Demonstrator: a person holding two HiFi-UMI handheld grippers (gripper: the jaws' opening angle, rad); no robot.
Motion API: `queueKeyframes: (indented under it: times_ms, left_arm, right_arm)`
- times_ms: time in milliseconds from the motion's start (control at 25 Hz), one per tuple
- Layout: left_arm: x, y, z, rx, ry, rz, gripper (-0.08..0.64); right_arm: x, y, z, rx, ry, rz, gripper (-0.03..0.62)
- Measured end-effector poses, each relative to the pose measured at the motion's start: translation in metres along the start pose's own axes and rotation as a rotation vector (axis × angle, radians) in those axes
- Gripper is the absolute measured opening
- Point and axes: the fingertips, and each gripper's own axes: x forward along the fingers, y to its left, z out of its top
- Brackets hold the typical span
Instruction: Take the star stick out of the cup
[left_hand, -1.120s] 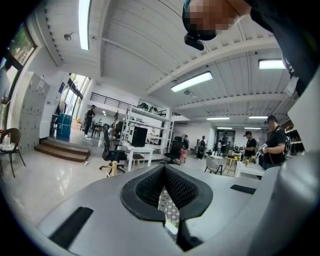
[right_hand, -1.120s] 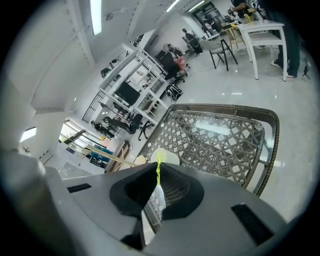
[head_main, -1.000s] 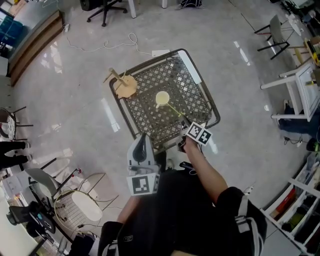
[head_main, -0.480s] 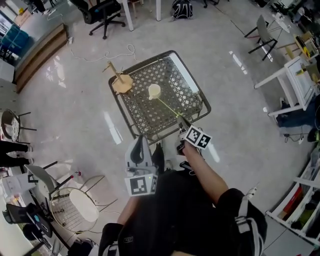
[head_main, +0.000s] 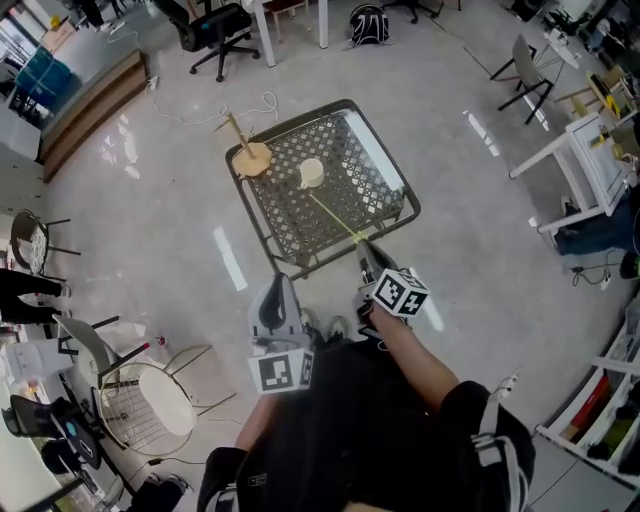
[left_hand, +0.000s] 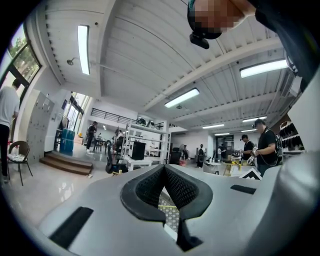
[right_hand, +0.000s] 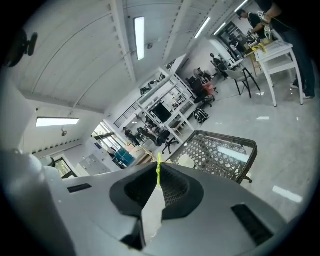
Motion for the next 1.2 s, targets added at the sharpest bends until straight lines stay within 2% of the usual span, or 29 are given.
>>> queueKeyframes:
  times_ms: [680, 1200]
  left_arm:
    - [-0.029, 0.019, 0.01, -0.006, -0.02, -0.072, 0.015]
    - [-0.048, 0.033, -0.002, -0.016, -0.007, -0.133, 0.015]
  right_arm:
    - [-0.075, 0.085, -0.013, -0.258, -0.116, 0.004, 0.021]
    - [-0.094, 0.121, -0.039, -0.342, -0.122, 0.002, 0.021]
